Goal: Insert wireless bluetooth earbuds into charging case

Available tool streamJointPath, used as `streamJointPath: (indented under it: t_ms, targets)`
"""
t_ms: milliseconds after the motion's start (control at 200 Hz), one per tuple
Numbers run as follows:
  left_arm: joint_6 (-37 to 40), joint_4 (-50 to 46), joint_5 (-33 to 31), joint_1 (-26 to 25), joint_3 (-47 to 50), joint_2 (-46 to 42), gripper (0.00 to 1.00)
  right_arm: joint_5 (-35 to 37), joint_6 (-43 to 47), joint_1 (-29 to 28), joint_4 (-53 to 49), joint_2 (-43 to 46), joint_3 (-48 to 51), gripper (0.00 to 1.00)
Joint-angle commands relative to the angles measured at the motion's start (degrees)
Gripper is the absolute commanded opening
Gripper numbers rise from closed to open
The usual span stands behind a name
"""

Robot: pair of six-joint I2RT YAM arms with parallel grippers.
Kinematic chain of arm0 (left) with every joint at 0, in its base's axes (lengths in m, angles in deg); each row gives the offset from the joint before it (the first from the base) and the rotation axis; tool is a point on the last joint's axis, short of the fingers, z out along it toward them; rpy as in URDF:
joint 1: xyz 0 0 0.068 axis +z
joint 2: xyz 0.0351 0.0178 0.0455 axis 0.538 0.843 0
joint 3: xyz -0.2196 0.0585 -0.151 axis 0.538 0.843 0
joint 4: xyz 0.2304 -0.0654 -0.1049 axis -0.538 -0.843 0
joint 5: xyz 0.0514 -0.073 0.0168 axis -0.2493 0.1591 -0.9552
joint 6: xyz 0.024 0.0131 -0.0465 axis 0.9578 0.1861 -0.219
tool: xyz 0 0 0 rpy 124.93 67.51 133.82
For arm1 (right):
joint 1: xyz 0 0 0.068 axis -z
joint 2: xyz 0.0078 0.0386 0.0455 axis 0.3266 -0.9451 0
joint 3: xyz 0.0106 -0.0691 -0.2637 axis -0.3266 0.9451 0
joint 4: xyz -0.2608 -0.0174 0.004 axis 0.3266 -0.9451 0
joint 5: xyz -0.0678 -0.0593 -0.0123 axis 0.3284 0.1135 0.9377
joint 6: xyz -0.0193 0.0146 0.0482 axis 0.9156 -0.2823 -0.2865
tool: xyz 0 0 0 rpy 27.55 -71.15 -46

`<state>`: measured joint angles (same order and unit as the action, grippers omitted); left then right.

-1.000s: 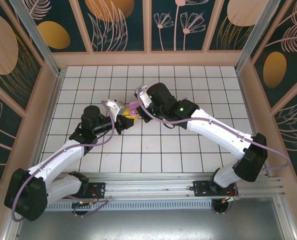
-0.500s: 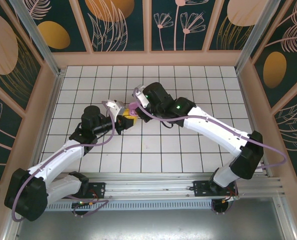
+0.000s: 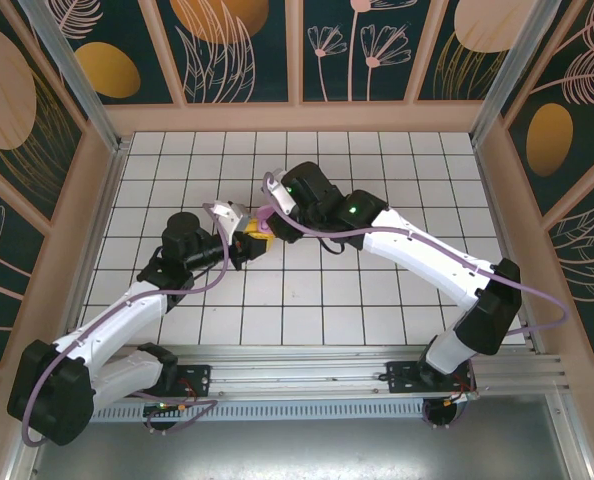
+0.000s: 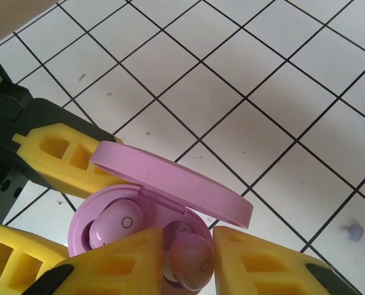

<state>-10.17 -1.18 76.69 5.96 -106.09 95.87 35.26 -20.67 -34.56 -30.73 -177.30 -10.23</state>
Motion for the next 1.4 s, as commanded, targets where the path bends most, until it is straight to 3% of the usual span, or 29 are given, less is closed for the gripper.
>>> streamJointPath:
  t_ms: [0,706,1396]
  targets:
    - [0.92,3.73,-0.27,-0.18,-0.59,-1.13,0.06,-2.29,-1.19,-0.95,-3.62,-1.34,-2.09,0.29]
    - [1.07,3.72,-0.36,-0.22,-0.73,-0.52,0.05,-2.03,-5.41,0.6,-5.87,-3.49,-7.29,0.32]
    - [1.29,2.39,-0.96,-0.2,-0.34,-1.88,0.05,-7.62,-10.38,4.29,-3.43,0.04,-6.08,0.32]
